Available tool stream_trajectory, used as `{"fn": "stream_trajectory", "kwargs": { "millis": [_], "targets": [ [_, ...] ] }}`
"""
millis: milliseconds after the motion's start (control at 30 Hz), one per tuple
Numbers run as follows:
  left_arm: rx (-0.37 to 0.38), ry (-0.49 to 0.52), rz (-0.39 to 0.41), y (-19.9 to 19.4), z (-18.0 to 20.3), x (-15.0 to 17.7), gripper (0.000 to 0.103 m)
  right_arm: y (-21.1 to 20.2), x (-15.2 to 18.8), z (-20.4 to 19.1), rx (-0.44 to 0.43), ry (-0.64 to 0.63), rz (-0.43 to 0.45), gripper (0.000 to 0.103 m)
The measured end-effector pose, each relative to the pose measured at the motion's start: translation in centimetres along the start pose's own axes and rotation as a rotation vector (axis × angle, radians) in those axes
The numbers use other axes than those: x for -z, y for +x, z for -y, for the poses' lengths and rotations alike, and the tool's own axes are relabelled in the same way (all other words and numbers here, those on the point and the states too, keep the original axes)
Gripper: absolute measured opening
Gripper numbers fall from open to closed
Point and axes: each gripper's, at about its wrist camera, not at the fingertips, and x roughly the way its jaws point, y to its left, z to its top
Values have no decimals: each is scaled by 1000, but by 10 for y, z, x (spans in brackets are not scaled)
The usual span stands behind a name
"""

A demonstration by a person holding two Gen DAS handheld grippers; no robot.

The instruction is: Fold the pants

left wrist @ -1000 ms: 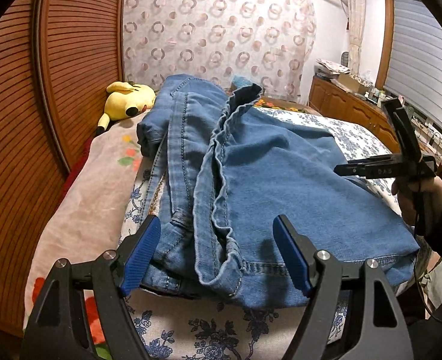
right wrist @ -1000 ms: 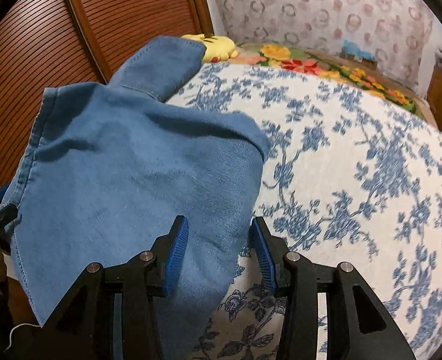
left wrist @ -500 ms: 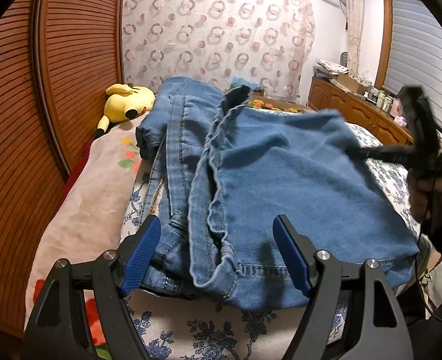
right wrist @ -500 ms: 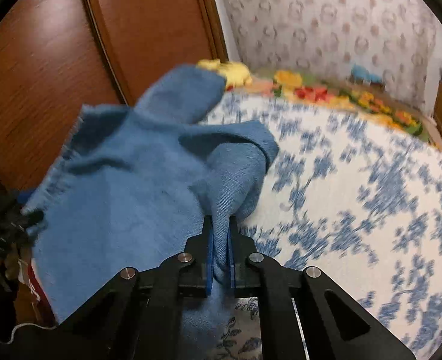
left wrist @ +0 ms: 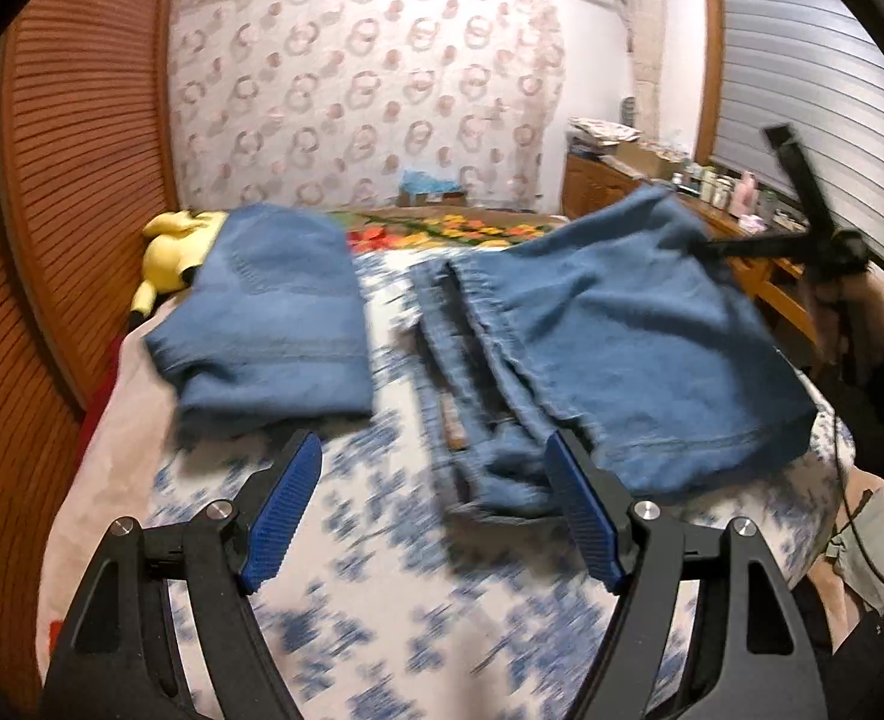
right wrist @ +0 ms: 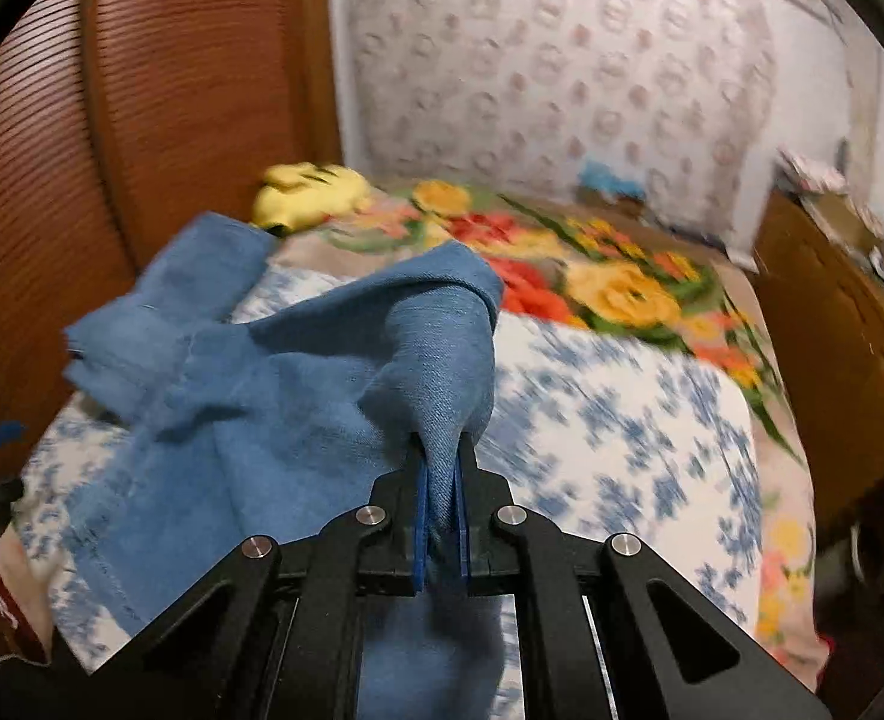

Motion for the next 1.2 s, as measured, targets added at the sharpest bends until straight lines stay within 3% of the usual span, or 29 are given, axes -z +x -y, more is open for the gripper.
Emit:
{"fn": "stream_trajectory", "kwargs": {
  "millis": [67, 133, 200, 267, 467, 633, 867, 1100, 1133, 1200],
  "targets": [
    [25, 10, 0, 8, 12, -8, 78, 11, 9, 12, 13, 27, -23, 9],
    [45, 20, -3, 16, 22, -15, 78, 19, 17, 21, 16, 67, -37, 18],
    [60, 38, -6, 23, 34, -21, 78, 25, 26, 28, -4, 96, -54, 39],
    [69, 50, -9, 29, 42, -23, 78, 27, 38, 34, -25, 119, -69, 45],
    [88, 83, -49, 43, 65, -18, 78, 13, 75, 40, -96, 150, -88, 47],
    [79, 84, -93, 52, 67, -7, 78, -7, 98, 41, -139, 202, -52, 47],
    [76, 79, -115, 58, 71, 2, 78, -15, 121, 36, -133, 220, -65, 50],
    [86, 64, -125, 64, 67, 9, 78, -7, 124, 34, -165, 218, -62, 49],
    [87, 62, -126, 64, 67, 9, 78, -5, 124, 34, -170, 211, -65, 45],
    [94, 55, -125, 64, 65, 10, 78, -8, 121, 31, -201, 201, -55, 17]
  ]
}}
